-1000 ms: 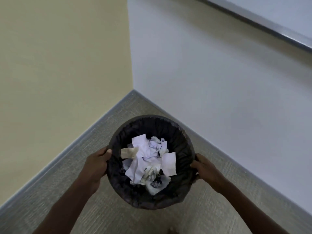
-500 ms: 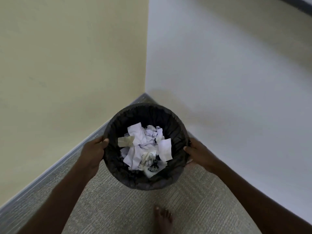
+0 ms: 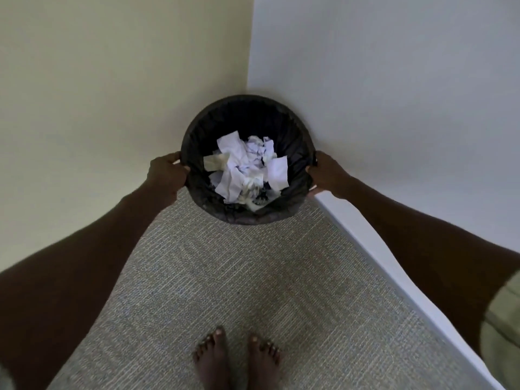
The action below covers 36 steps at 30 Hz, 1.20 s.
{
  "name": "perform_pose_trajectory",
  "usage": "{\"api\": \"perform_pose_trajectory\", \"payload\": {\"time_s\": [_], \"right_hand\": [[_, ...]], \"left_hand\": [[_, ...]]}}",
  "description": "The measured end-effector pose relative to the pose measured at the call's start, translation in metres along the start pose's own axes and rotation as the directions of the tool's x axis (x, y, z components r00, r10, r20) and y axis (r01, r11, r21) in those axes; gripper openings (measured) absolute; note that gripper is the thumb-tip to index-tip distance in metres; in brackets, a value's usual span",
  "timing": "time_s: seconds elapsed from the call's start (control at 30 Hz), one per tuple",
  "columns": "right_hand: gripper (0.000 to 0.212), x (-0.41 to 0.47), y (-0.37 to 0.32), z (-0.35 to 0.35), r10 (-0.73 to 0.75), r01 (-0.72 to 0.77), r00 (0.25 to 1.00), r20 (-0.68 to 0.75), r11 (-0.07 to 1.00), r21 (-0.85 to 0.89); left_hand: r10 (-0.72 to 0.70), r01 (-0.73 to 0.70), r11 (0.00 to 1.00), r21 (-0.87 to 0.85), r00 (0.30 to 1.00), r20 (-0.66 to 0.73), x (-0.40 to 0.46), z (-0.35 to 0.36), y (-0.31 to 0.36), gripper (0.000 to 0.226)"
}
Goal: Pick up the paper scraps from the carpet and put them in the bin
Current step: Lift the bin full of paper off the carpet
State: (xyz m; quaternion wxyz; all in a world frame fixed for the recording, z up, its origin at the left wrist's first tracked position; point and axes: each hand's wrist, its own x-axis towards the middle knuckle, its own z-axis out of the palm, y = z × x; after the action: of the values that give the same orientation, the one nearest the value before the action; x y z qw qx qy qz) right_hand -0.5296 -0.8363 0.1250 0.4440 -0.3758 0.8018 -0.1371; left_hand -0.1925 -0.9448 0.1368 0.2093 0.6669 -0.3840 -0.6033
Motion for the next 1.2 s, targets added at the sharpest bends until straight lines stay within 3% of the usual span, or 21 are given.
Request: {"api": "perform_pose_trajectory", "payload": {"time_s": [0.1,0.37,0.83,1.1,1.2], "right_hand": [[0.041,0.034,0.012,0.0,0.009,-0.01,1.0,0.023,0.999,0.035],[0.029,0.027,-0.022,-0.008,-0.001,0.002,1.0,-0.025,0.999,0.046],[0.033,0.035,-0.018,0.0,0.031,-0.03,0.999,-0.02,0.998,0.055],[0.036,0.037,-0.008,0.005,0.006,-0.003,0.998,-0.066,0.999,0.049],[0.034,0.029,-0.019,0.005,0.017,-0.014,0.997,-0.081,0.999,0.034]], "left_hand": [[-0.026,0.026,1.0,-0.008,1.0,-0.003,0.011,0.008,0.002,0.048],[-0.019,0.018,1.0,0.026,1.0,0.011,0.03,0.017,0.0,0.048],[0.038,-0.038,0.999,0.001,0.998,0.057,0.041,0.016,0.0,0.048],[0.113,-0.118,0.989,0.094,0.992,0.054,0.04,0.007,-0.01,0.047],[0.13,-0.13,0.968,0.215,0.991,0.016,0.042,0.008,-0.007,0.048]]}}
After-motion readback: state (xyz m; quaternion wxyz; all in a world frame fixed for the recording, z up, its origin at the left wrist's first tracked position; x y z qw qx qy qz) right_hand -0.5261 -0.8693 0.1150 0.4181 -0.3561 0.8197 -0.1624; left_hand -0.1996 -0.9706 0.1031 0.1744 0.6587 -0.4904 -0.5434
